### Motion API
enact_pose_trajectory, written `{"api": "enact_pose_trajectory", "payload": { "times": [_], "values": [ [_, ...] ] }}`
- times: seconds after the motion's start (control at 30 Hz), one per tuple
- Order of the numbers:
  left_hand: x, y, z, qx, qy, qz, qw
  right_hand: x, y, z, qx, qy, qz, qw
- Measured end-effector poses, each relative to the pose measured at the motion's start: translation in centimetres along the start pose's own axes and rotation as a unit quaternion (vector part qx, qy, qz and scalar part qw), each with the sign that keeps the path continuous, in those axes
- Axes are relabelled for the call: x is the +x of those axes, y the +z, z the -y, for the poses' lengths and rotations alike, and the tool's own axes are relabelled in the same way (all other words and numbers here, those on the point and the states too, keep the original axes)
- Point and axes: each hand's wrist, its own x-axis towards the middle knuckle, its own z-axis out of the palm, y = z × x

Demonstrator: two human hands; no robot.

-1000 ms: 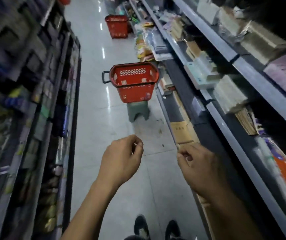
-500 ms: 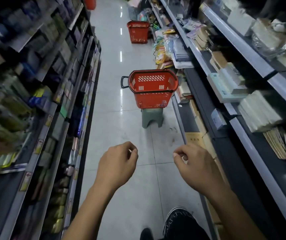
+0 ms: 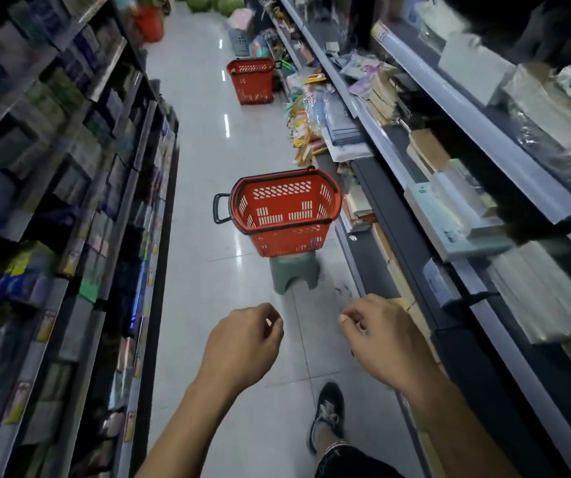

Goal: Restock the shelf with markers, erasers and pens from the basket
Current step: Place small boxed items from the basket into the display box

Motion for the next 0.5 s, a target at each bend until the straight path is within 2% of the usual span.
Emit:
{"api": "enact_pose_trajectory", "payload": {
  "times": [0.23, 0.5],
  "values": [
    [13.6, -0.7, -2.6, 0.013, -0.027, 0.005, 1.000, 15.2, -2.0, -3.0, -0.006, -0.007, 0.033, 0.999],
    [25.2, -1.3, -0.6, -0.005, -0.100, 0.020, 0.995, 28.7, -0.4, -4.2, -0.035, -0.021, 0.105, 0.994]
  ]
}}
